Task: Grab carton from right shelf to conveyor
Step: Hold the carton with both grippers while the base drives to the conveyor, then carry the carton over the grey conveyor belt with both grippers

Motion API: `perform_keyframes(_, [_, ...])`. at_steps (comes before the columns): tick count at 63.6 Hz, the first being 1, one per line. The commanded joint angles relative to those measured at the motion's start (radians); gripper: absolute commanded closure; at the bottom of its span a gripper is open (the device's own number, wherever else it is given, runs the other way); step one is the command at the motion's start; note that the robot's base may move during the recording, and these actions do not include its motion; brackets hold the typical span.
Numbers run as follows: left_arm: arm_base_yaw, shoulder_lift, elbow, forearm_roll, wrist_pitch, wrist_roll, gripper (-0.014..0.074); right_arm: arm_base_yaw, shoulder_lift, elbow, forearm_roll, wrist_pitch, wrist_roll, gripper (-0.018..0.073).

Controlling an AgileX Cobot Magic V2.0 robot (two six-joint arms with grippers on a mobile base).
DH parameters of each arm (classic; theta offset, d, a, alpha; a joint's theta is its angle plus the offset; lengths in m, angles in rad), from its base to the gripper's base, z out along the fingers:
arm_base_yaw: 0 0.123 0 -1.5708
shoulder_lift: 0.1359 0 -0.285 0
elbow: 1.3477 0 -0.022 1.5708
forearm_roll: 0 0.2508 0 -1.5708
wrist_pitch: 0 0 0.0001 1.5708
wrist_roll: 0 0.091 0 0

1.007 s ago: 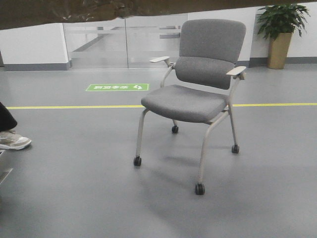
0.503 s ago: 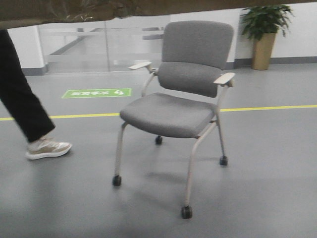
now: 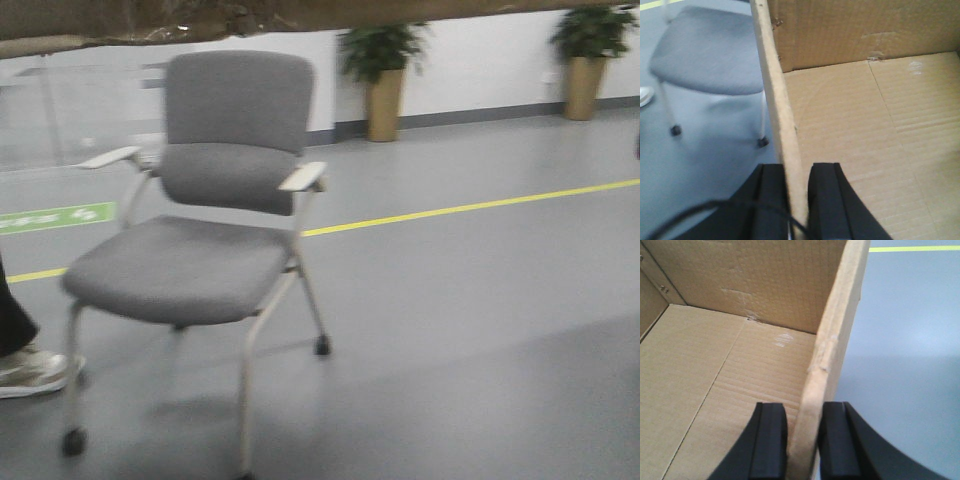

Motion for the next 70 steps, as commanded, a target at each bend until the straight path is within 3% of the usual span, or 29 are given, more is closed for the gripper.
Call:
perform_keyframes(1, [-0.008, -0.012, -0.006, -0.005, -0.028, 0.006, 0.0605, -0.003, -0.013, -0.006, -0.01, -0.052, -0.02, 0.0627])
perform_keyframes(70, [-0.008, -0.012, -0.006, -0.003, -0.028, 0.006, 0.0605, -0.003, -0.013, -0.006, -0.01, -0.052, -0.02, 0.0627])
